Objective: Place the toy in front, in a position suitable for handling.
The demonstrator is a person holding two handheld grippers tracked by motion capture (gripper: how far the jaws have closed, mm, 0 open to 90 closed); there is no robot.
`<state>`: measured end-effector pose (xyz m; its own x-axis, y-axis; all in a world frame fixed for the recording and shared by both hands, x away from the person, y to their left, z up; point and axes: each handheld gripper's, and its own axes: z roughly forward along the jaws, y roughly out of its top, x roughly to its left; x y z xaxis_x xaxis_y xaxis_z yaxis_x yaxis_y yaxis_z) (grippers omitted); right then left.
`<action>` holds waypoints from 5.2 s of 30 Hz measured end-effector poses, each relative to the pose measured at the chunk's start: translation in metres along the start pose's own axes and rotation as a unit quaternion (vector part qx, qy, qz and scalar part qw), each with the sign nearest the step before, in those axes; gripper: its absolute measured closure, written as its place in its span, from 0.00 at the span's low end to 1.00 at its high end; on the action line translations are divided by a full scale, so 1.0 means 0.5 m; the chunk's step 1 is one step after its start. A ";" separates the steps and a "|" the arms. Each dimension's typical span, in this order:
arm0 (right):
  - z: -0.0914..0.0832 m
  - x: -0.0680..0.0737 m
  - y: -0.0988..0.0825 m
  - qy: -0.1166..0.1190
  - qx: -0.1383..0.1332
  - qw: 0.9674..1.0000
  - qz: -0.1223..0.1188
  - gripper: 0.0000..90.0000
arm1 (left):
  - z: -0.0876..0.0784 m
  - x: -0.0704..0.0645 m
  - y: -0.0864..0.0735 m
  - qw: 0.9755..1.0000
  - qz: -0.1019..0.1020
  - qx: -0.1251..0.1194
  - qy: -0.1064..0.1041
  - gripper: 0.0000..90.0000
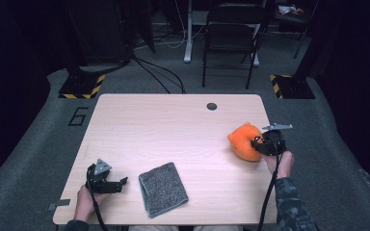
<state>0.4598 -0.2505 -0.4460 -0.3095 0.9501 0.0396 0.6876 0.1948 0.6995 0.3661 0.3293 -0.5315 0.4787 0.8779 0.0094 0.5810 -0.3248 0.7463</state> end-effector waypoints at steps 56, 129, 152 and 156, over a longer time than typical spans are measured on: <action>0.086 0.242 0.128 0.178 -0.060 0.962 -0.196 0.71 | -0.003 0.003 0.000 1.000 0.004 0.006 -0.005 0.12; -0.067 0.114 -0.106 0.113 0.023 0.990 -0.081 0.11 | 0.040 -0.268 0.097 0.982 0.123 0.098 -0.108 0.23; -0.066 0.087 -0.104 0.114 0.023 0.991 -0.069 0.15 | 0.008 -0.279 0.128 0.981 0.118 0.020 -0.153 0.85; -0.070 0.084 -0.104 0.110 0.026 0.992 -0.063 0.15 | 0.016 -0.292 0.138 0.976 0.121 0.023 -0.178 0.85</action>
<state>0.3880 -0.2293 -0.4560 -0.5268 0.8425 0.1124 0.6651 0.3262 0.6718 0.3412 0.1759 -0.4867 0.7995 0.5980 -0.0566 0.4473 -0.5298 0.7206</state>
